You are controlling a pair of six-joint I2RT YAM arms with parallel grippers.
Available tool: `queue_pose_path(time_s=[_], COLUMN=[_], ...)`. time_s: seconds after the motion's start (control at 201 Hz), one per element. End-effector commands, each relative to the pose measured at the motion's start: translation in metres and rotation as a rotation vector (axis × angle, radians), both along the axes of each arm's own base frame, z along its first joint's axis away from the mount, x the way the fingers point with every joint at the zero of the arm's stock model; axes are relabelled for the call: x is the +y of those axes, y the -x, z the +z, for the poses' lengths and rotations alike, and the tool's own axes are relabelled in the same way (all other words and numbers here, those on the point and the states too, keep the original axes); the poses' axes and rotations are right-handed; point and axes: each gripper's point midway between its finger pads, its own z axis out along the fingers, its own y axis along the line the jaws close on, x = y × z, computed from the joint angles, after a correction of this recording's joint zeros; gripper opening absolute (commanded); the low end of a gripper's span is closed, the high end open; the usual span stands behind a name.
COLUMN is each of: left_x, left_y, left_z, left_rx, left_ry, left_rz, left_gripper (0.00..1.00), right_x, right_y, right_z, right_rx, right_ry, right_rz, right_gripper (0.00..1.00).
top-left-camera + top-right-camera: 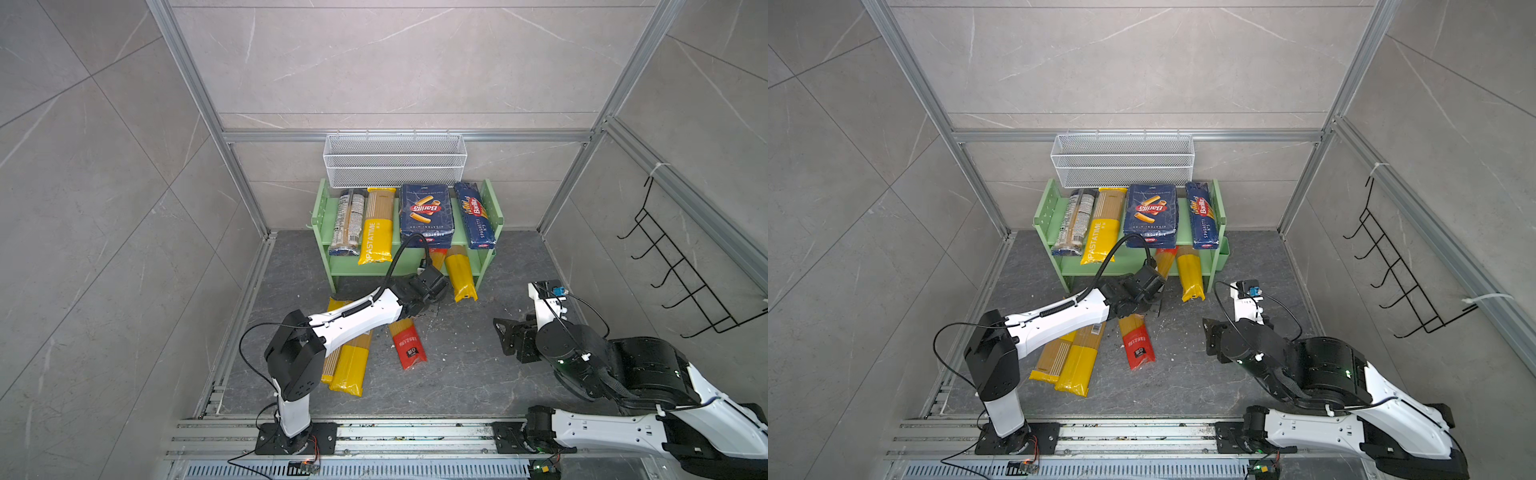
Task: Arrange pasta packages on shelves
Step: Place the pasta bag on the shelf.
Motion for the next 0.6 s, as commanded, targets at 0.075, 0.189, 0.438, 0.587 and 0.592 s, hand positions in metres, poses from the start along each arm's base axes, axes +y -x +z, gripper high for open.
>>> queue_pose_path(time_s=[0.075,0.189,0.438,0.587,0.592], left_x=[-0.013,-0.015,-0.016,-0.017,-0.017], left_y=[-0.046,-0.054,-0.073,-0.080,-0.081], left_z=[0.054,0.057,0.059,0.062,0.061], left_rx=[-0.155,-0.159,-0.158,-0.164,-0.164], left_ry=[0.131,0.139,0.163,0.167,0.167], left_rz=[0.050,0.061,0.102,0.123,0.124], left_gripper=[0.00,0.00,0.00,0.00,0.00], right_x=[-0.016,-0.017,-0.021,-0.020,-0.020], right_y=[-0.004,-0.005,-0.007,-0.007,-0.007], right_z=[0.012,0.015,0.024,0.027,0.027], right_rx=[-0.033,-0.039,-0.059,-0.060,-0.061], right_ry=[0.055,0.064,0.070,0.074,0.074], right_rz=[-0.048,-0.057,-0.073,-0.071,-0.072], right_gripper=[0.83,0.83,0.83,0.83,0.83])
